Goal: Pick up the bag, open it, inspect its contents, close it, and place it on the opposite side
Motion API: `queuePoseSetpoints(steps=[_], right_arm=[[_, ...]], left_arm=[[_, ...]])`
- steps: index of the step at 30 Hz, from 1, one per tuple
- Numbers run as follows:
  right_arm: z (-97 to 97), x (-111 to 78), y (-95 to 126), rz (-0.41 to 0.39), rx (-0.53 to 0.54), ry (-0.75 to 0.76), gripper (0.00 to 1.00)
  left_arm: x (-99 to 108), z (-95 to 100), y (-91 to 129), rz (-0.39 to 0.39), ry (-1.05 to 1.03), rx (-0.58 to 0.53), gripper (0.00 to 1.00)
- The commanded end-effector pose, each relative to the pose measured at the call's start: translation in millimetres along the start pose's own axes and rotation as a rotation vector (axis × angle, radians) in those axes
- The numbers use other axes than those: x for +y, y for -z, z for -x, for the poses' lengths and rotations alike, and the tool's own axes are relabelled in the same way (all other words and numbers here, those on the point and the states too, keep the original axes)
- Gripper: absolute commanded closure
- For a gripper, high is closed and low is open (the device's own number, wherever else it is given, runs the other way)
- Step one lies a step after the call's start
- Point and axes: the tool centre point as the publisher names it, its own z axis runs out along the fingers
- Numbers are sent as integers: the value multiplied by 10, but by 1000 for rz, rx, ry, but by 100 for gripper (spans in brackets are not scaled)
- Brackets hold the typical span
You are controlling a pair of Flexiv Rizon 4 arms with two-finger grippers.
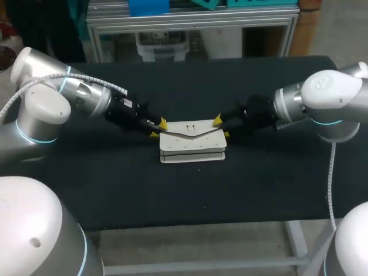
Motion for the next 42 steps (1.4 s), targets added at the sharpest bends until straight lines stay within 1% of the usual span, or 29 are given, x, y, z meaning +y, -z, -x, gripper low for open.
queuePoseSetpoints(steps=[1,2,3,4,5,6,13,14,15,16,17,18,19,20,21,22,23,24,25,32,37,38,39,40,42], right_arm=[[36,63,-43,-25,10,-1,81],[44,63,-48,-27,11,-1,92],[49,62,-53,-29,12,1,100],[54,60,-57,-31,17,6,100],[58,55,-63,-32,17,8,100],[62,53,-67,-32,17,10,100],[92,30,-71,-26,12,31,100],[97,29,-64,-21,12,31,74],[100,28,-57,-18,10,33,52],[100,25,-50,-17,9,35,31],[100,25,-43,-12,7,36,21],[100,24,-38,-10,6,37,14],[98,23,-32,-9,7,38,13],[97,23,-27,-7,10,39,15],[95,22,-25,-6,10,39,21],[94,23,-25,-5,11,40,39],[92,23,-26,-4,12,40,53],[88,25,-29,-4,13,40,67],[84,26,-39,-4,14,40,100],[64,21,-71,-7,9,49,100],[41,21,-50,-2,2,59,100],[39,20,-34,-2,0,61,92],[40,18,-12,2,-2,63,53],[40,15,11,11,-8,65,0],[39,1,57,19,-11,70,0]], left_arm=[[-60,41,-86,5,11,2,69],[-71,48,-97,6,14,0,72],[-80,55,-109,12,18,0,75],[-88,60,-121,13,23,0,76],[-94,64,-133,16,26,0,80],[-96,67,-141,17,32,2,100],[-91,71,-123,16,46,-3,100],[-87,71,-111,12,49,-6,100],[-83,70,-101,12,49,-6,84],[-78,69,-94,11,48,-5,66],[-76,67,-87,10,48,-4,58],[-74,65,-83,10,47,-1,58],[-73,63,-82,10,46,1,58],[-71,59,-84,11,46,3,60],[-69,54,-91,14,45,6,70],[-69,50,-106,19,44,5,78],[-71,50,-117,20,44,6,87],[-72,51,-130,22,45,6,100],[-74,53,-141,24,45,7,100],[-57,57,-140,25,44,6,100],[-33,51,-102,20,39,-9,100],[-25,48,-84,18,38,-14,56],[-17,45,-62,13,37,-18,5],[-10,42,-35,7,38,-22,0],[6,36,25,-12,39,-34,0]])
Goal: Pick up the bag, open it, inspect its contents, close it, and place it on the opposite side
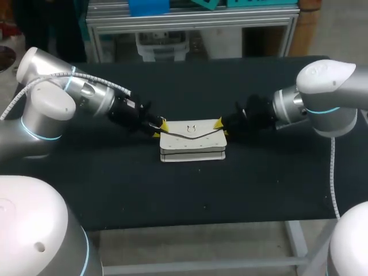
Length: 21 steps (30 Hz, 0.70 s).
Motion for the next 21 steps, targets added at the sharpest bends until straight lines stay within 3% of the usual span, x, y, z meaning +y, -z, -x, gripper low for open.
queuePoseSetpoints(steps=[1,11,21], right_arm=[[-17,-54,91,23,-16,8,0],[-106,-244,220,53,-24,71,0],[-118,-344,172,46,-25,112,0]], left_arm=[[81,-20,127,-27,1,-16,0],[121,-7,525,-95,-16,-93,0],[63,176,903,-168,29,-196,0]])
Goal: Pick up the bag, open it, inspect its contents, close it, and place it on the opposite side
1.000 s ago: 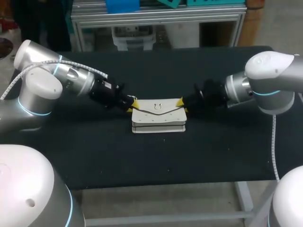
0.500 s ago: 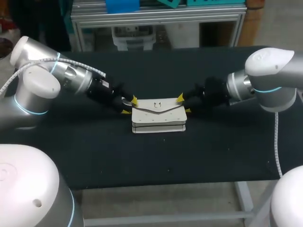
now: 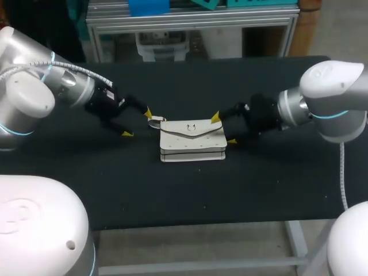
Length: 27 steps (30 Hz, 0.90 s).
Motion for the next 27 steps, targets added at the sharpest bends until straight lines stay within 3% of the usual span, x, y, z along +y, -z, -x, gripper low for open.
queuePoseSetpoints(steps=[1,2,5,8,15,16,18,27], right_arm=[[11,-31,-11,5,3,3,0],[13,-36,-10,5,4,3,1],[13,-44,0,8,6,7,22],[14,-37,-32,6,5,14,54],[43,-13,-158,-26,-2,23,73],[53,-14,-165,-27,-2,23,79],[74,-10,-176,-32,-5,23,100],[138,163,-21,-20,-42,77,100]], left_arm=[[53,53,173,-15,13,-37,0],[41,83,193,-15,20,-47,0],[1,162,239,-22,41,-71,0],[-31,226,267,-21,51,-79,0],[-120,332,312,-12,64,-99,0],[-133,344,321,-7,59,-99,0],[-154,355,338,7,39,-107,0],[-331,393,465,46,-118,-202,0]])
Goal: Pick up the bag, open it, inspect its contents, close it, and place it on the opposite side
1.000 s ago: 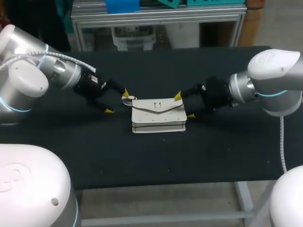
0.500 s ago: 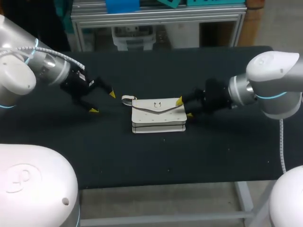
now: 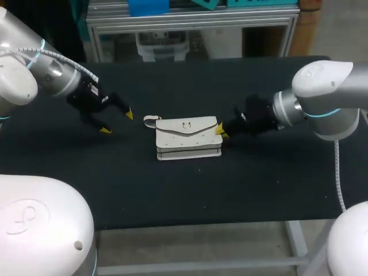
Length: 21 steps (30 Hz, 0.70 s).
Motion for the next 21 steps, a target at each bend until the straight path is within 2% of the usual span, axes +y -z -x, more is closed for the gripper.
queuePoseSetpoints(steps=[1,6,10,15,21], right_arm=[[30,122,149,8,-13,19,100],[110,349,361,34,-54,53,100],[228,547,557,66,-77,57,100],[428,794,804,68,-26,75,100],[428,794,804,68,-26,75,100]], left_arm=[[-158,-15,87,28,-39,-47,0],[-322,25,179,4,-65,-124,0],[-427,49,229,16,-105,-168,0],[-532,79,266,22,-144,-183,0],[-532,79,266,22,-144,-183,0]])
